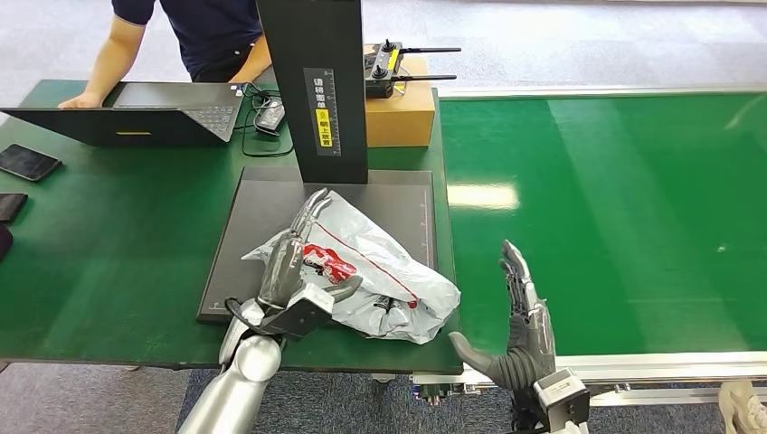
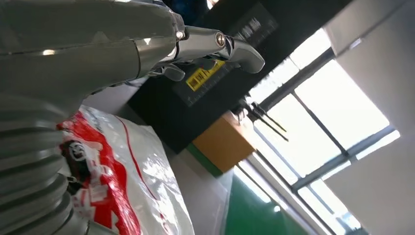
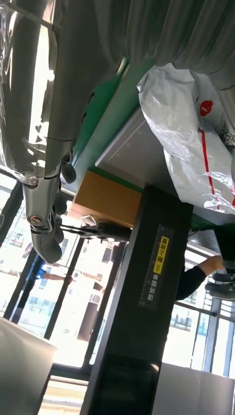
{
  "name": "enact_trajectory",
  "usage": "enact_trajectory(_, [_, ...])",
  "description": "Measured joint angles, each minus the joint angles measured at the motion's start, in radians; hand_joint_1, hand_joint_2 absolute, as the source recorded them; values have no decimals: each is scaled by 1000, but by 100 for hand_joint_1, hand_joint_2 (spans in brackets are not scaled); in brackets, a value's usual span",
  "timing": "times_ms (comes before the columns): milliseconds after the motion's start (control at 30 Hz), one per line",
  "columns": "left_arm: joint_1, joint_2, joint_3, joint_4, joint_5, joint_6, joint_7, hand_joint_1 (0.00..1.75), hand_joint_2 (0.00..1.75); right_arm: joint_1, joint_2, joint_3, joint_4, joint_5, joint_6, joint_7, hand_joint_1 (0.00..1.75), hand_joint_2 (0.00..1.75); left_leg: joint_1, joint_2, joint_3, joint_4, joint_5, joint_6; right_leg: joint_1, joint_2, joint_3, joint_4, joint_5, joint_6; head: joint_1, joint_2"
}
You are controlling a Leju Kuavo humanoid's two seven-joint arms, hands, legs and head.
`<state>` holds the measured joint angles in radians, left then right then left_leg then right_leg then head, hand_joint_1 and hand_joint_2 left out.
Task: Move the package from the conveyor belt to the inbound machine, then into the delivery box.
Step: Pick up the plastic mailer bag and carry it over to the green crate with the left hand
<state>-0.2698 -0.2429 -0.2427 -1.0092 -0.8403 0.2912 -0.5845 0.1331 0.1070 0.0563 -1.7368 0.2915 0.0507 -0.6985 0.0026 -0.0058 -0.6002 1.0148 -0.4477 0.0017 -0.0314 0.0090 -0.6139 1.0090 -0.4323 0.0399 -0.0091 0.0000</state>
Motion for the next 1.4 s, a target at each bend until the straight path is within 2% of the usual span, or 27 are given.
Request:
enact_trajectory(200, [-124, 16, -49, 156, -58, -96, 39, 0, 175, 3, 11, -27, 0, 1, 17, 0, 0, 175, 0, 0, 0, 0, 0, 0, 0, 0, 0, 0, 0, 0, 0, 0])
enact_trajectory(400, [-242, 28, -114, 324, -138, -187, 122, 0, 175, 7, 14, -44, 0, -3, 25, 0, 0, 175, 0, 0, 0, 0, 0, 0, 0, 0, 0, 0, 0, 0, 0, 0])
enact_trajectory(600, [-362, 42, -185, 486, -215, -283, 244, 0, 175, -4, 14, -54, 6, -18, 41, 0, 0, 175, 0, 0, 0, 0, 0, 0, 0, 0, 1, 0, 0, 0, 0, 0])
enact_trajectory(633, [-375, 43, -193, 505, -221, -290, 254, 27, 175, -8, 14, -57, 8, -18, 41, 0, 0, 175, 0, 0, 1, 0, 0, 0, 0, 0, 1, 0, 0, 0, 0, 0])
enact_trajectory(733, [-402, 47, -212, 543, -228, -298, 269, 158, 175, -13, 14, -63, 12, -18, 42, 0, 0, 175, 0, 0, 2, 0, 0, 0, 0, 0, 3, 0, 0, 0, 0, 0])
enact_trajectory(767, [-407, 49, -216, 552, -228, -297, 272, 175, 175, -13, 14, -64, 13, -18, 42, 0, 0, 175, 0, 0, 3, 0, 0, 0, 0, 0, 3, 0, 0, 0, 0, 0])
enact_trajectory(1167, [-399, 89, -215, 561, -192, -160, 240, 175, 175, -23, 14, -65, 43, -18, 40, 2, 0, 175, 0, 0, 5, -1, 1, 0, 0, 0, 5, 0, 0, 0, 0, 0])
enact_trajectory(1400, [-325, 129, -173, 440, -180, -71, 220, 175, 175, 6, 14, -64, 47, -22, 23, 2, 0, 175, 0, 0, 5, -1, 1, 0, 0, 1, 5, 1, 0, -1, 0, 0])
